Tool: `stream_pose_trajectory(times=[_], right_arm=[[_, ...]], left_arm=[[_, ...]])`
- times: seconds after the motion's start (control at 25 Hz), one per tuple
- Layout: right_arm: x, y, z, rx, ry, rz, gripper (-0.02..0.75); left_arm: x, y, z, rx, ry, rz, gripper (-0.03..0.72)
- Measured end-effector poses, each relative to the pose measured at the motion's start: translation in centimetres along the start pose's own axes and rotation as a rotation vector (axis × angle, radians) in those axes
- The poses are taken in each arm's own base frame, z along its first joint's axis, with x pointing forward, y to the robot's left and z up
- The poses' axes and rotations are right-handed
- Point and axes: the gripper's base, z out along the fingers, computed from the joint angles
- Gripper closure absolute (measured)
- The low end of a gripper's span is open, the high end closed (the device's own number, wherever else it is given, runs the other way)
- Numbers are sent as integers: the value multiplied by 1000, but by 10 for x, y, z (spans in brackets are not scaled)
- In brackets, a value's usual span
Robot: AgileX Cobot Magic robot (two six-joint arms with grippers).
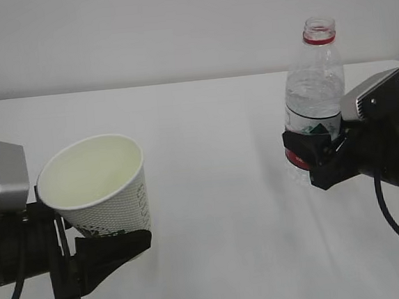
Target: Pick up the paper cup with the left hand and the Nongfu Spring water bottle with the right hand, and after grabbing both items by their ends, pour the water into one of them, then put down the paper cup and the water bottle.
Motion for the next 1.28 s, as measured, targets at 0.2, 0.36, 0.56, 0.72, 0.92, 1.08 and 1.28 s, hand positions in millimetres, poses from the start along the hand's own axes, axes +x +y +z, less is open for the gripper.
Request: stream_pose_trajectory(times=[0.2,0.36,0.56,0.72,0.92,1.08,1.28], right_arm=[[0,4,0,-39,2,-31,229],[0,5,0,-56,4,-39,229],[1,6,0,-66,5,-41,229],[1,7,0,-77,5,-48,229],[1,8,0,-89,6,-57,229],[1,9,0,-94,7,-59,229],[1,10,-1,-106,8,-69,229]], left_arm=[[-3,-1,4,18,-9,16,127],[-10,-5,13,53,-26,44,127],[-21,-11,26,105,-56,87,129],[-25,-11,34,113,-74,90,134],[-16,-12,48,148,-48,68,135],[-14,-14,62,182,-42,71,136],[-14,-16,79,216,-41,82,137]])
